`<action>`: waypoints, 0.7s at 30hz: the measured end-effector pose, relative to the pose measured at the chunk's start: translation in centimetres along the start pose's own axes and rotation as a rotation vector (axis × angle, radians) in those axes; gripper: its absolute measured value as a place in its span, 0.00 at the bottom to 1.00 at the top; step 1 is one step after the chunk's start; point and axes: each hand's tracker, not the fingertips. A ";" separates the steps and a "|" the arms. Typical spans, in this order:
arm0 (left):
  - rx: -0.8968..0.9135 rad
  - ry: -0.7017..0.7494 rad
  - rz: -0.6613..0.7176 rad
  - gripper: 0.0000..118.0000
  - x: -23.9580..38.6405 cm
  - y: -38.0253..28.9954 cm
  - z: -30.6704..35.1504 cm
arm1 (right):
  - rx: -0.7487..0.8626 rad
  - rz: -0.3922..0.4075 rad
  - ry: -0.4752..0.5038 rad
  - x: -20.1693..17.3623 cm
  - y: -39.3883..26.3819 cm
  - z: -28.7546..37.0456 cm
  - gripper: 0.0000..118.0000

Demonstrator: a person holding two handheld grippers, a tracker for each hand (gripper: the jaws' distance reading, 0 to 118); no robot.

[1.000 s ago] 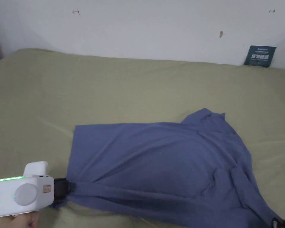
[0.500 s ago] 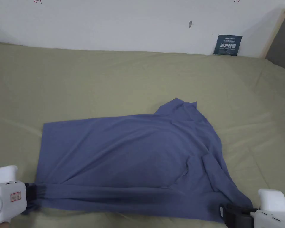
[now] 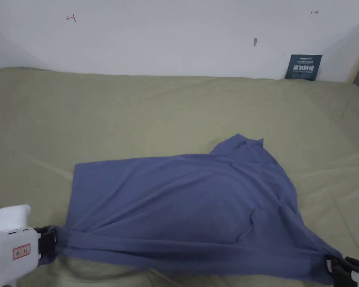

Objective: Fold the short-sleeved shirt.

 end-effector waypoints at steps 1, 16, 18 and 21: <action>0.010 -0.002 -0.003 0.05 0.1 0.3 0.4 | 0.012 0.007 0.004 -0.2 0.9 0.2 0.05; 0.008 -0.021 0.040 0.05 -0.7 5.9 -3.7 | 0.064 0.078 0.014 -1.4 13.7 -6.7 0.05; -0.002 -0.024 0.063 0.05 -1.0 6.8 -5.0 | 0.045 0.069 0.014 -1.6 15.0 -8.9 0.06; -0.013 -0.019 0.088 0.05 -1.3 8.0 -7.0 | 0.011 0.068 0.010 -1.8 16.2 -12.1 0.05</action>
